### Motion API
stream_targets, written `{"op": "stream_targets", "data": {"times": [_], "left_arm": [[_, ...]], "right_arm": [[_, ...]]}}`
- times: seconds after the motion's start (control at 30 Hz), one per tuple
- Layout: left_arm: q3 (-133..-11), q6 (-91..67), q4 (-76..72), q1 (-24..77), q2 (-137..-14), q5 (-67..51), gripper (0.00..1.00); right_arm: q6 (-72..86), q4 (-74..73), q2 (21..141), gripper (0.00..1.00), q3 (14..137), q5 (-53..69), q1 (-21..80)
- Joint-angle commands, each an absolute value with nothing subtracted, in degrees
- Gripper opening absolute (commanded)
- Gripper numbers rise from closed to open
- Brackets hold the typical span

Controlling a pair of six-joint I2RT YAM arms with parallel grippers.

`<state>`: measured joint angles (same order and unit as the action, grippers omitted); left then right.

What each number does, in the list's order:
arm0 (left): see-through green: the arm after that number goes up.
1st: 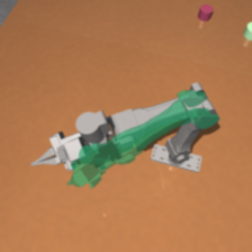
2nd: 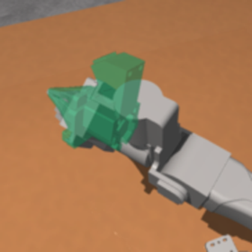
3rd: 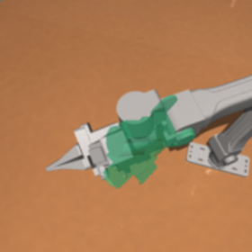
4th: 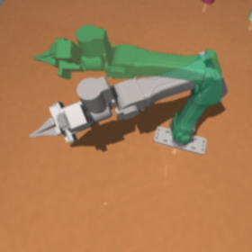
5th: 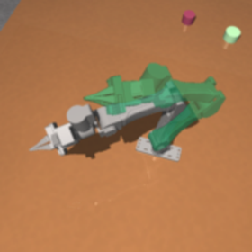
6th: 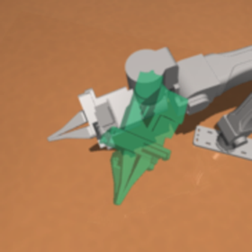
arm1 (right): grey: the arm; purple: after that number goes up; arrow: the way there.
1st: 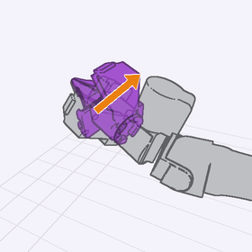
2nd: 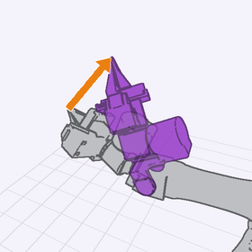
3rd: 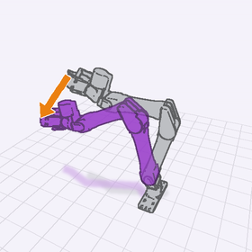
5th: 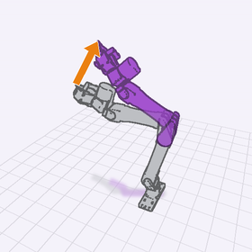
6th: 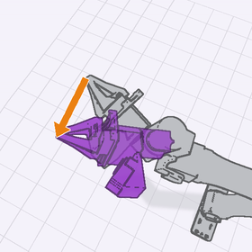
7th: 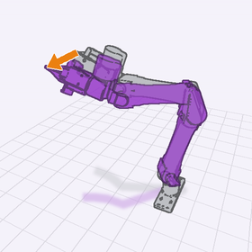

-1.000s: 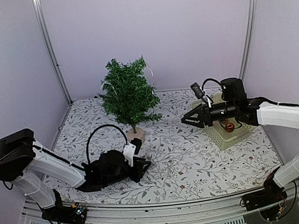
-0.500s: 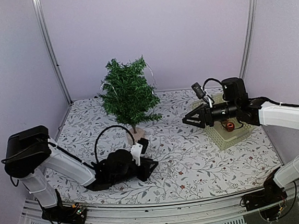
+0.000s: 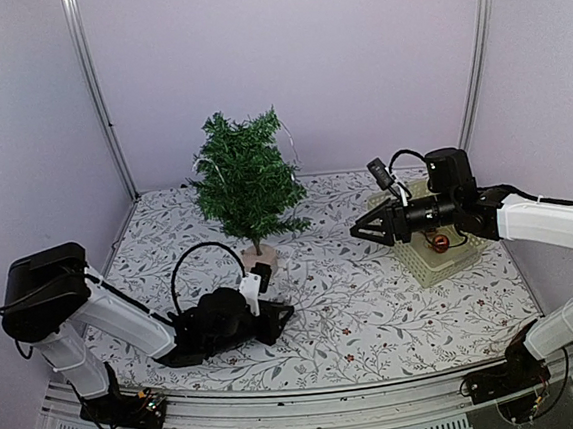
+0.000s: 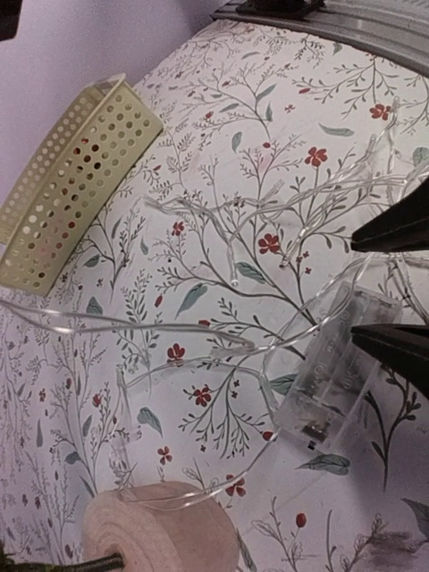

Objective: Decorate the small christmas tree

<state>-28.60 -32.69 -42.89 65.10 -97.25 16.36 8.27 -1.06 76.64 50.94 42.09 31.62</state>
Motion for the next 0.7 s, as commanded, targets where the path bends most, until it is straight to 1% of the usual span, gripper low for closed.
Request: {"op": "stream_targets", "data": {"times": [0.0,0.37,0.67], "left_arm": [[-28.0,-35.0,-45.0,63.4,-97.2,16.5,0.29],[-30.8,-35.5,-46.9,61.2,-102.0,12.6,0.31],[-33.4,-34.8,-48.7,60.4,-105.8,9.3,0.31]], "right_arm": [[8.0,-0.8,75.9,0.56,52.6,41.7,31.8],[7.7,-1.7,75.4,0.56,52.5,41.4,31.8],[7.0,-2.4,75.1,0.56,52.6,40.9,31.8]]}}
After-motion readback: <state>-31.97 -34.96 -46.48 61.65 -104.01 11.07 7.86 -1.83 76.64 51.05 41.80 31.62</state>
